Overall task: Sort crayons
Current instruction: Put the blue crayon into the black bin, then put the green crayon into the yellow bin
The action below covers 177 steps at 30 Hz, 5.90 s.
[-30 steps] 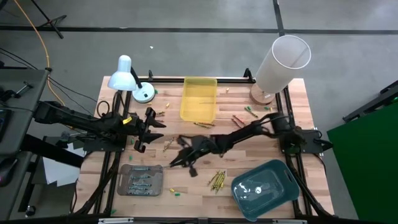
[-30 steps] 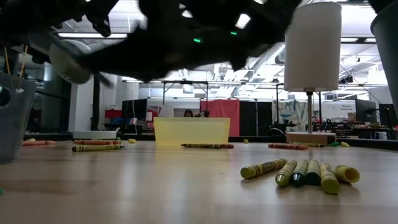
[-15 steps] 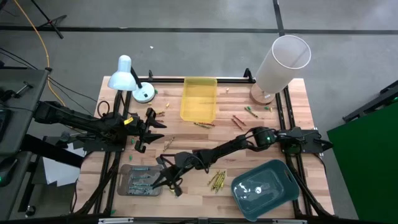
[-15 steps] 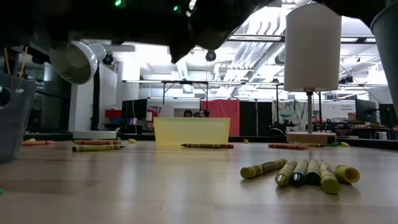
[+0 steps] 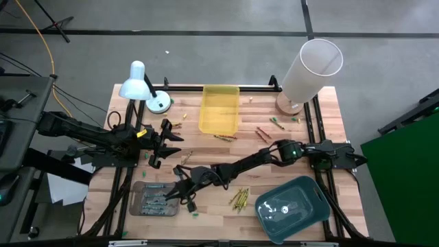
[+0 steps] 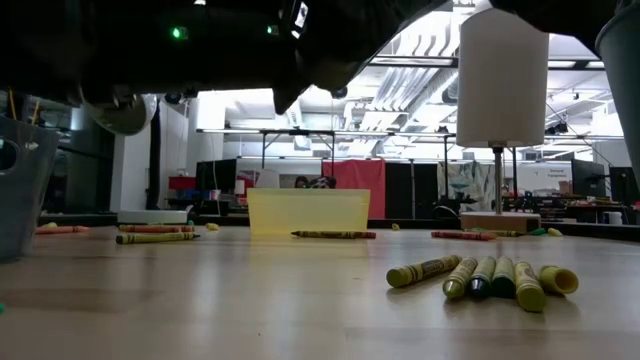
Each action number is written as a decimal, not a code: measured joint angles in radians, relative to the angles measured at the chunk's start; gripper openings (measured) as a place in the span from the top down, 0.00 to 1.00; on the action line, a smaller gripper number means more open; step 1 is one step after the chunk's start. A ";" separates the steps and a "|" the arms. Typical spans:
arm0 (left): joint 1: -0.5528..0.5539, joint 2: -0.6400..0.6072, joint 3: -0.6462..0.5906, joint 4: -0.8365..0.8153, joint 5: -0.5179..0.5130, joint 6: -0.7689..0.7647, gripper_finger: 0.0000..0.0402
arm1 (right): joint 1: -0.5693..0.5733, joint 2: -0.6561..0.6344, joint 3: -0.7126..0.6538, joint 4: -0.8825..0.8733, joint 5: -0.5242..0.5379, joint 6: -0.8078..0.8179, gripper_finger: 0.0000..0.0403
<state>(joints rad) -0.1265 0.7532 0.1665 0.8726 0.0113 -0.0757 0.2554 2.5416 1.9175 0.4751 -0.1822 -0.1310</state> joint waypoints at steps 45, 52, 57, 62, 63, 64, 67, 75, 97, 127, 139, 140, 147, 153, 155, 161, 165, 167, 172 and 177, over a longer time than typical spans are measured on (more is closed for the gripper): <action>0.000 0.000 0.000 -0.010 0.000 0.026 0.60 | -0.001 -0.212 -0.001 -0.667 0.315 -0.117 0.56; 0.000 -0.001 0.000 -0.022 0.008 0.025 0.60 | -0.005 -0.212 -0.002 -0.815 0.455 -0.091 0.56; 0.000 -0.013 0.000 -0.048 0.008 0.025 0.60 | -0.007 -0.233 -0.002 -0.908 0.531 -0.076 0.56; 0.000 -0.044 0.000 -0.071 0.008 0.024 0.60 | -0.001 -0.331 -0.125 -0.925 0.659 -0.028 0.56; 0.000 -0.053 0.000 -0.081 0.008 0.024 0.60 | 0.003 -0.374 -0.206 -0.876 0.695 -0.022 0.56; 0.000 -0.061 0.000 -0.089 0.008 0.024 0.60 | 0.007 -0.427 -0.296 -0.818 0.735 -0.009 0.56; 0.000 -0.084 0.000 -0.102 0.009 0.025 0.60 | 0.026 -0.631 -0.609 -0.617 0.862 0.052 0.56; -0.001 -0.097 0.000 -0.100 -0.049 0.068 0.60 | 0.041 -1.125 -1.194 -0.208 0.996 0.481 0.56; 0.000 -0.022 0.000 -0.144 -0.061 0.027 0.60 | -0.019 -1.236 -1.311 -0.094 0.702 0.434 0.56; 0.000 -0.022 0.000 -0.144 -0.060 0.024 0.60 | 0.001 -1.236 -1.310 -0.060 0.646 0.361 0.56; 0.000 -0.022 0.000 -0.144 -0.060 -0.002 0.60 | 0.000 -1.232 -1.310 -0.071 0.696 0.377 0.56; 0.000 -0.022 0.000 -0.144 -0.060 -0.002 0.60 | 0.000 -1.232 -1.310 -0.072 0.704 0.380 0.56; 0.000 0.003 0.083 -0.398 -0.149 -0.088 0.60 | -0.001 -1.232 -1.310 -0.067 0.710 0.385 0.56; -0.033 0.159 0.298 -0.904 -0.269 -0.331 0.60 | -0.022 -1.232 -1.310 -0.067 0.710 0.433 0.56; -0.063 0.216 0.334 -0.987 -0.283 -0.433 0.60 | -0.030 -1.232 -1.310 -0.069 0.710 0.451 0.56; -0.127 0.385 0.440 -1.185 -0.308 -0.639 0.60 | -0.034 -1.232 -1.310 -0.074 0.710 0.471 0.56; -0.132 0.500 0.495 -1.286 -0.383 -0.740 0.60 | -0.034 -1.232 -1.310 -0.071 0.706 0.471 0.56; -0.128 0.559 0.510 -1.298 -0.372 -0.762 0.60 | -0.033 -1.232 -1.310 -0.071 0.702 0.471 0.56; -0.109 0.679 0.553 -1.310 -0.352 -0.769 0.60 | -0.033 -1.232 -1.310 -0.067 0.697 0.471 0.56; -0.079 0.763 0.564 -1.333 -0.352 -0.785 0.60 | -0.033 -1.232 -1.310 -0.067 0.697 0.471 0.56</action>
<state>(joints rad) -0.2056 1.5158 0.7303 -0.4604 -0.3405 -0.8610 0.2222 1.3098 0.6079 0.4077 0.5144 0.3401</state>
